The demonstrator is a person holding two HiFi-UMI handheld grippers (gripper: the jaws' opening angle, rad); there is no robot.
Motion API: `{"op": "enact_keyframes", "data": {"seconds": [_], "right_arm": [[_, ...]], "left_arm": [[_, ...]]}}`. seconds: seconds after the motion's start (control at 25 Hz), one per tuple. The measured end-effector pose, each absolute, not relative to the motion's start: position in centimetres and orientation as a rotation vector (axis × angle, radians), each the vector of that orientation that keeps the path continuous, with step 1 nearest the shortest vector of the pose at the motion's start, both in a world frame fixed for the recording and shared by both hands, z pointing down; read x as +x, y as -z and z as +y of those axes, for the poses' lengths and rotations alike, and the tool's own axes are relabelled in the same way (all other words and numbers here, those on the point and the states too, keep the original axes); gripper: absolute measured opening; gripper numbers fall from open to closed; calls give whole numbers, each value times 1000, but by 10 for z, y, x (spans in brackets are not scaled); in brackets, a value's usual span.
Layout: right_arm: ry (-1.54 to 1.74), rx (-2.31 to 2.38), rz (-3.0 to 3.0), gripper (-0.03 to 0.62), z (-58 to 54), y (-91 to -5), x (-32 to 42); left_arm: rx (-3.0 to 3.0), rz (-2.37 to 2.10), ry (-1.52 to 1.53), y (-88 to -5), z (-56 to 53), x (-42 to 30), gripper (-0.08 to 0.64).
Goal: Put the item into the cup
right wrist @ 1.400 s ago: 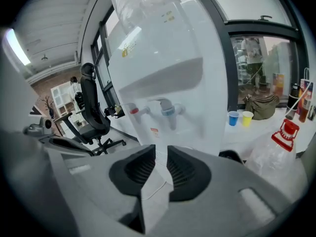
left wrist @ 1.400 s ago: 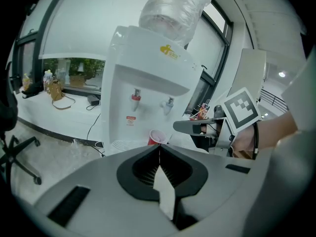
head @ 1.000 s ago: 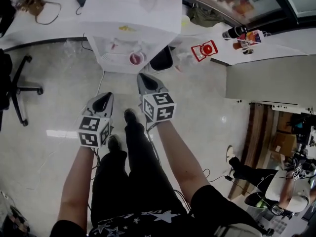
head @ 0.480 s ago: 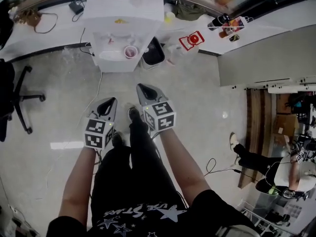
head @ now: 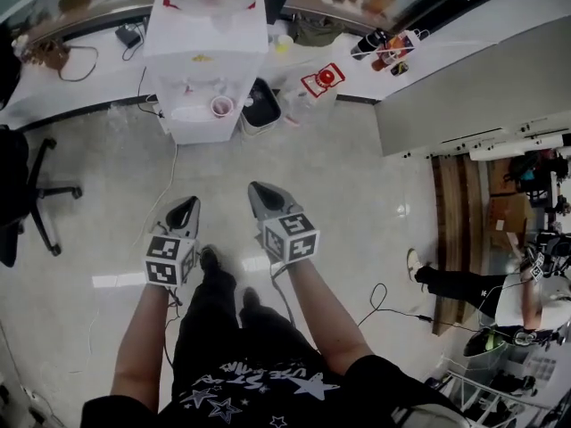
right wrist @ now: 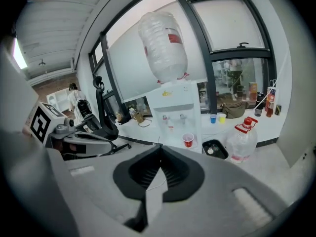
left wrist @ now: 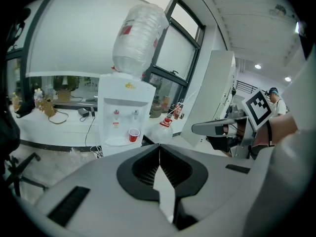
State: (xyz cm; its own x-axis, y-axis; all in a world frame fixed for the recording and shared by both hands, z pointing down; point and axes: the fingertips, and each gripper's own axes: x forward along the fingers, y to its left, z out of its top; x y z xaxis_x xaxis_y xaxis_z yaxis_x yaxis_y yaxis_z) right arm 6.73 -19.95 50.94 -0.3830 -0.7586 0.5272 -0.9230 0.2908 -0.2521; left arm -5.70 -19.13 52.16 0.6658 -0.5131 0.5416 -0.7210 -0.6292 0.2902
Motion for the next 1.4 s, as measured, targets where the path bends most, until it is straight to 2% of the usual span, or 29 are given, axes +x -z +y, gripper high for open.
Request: {"op": "enact_keyframes", "data": {"seconds": [0.52,1.0,1.4], "right_arm": [[-734,1482,-2355,1,-138,-475,87],[-639,1433,-2474,0,-43,-420,87],[-620,1407,-2509,0,57,-406,91]], "left_arm": [[2408,-1078,-486,-475,-134,-34,8],[2459,-1172,-414,-421,-34,-31,8],[2472,-1237,-365,-400,61,-35,8]]}}
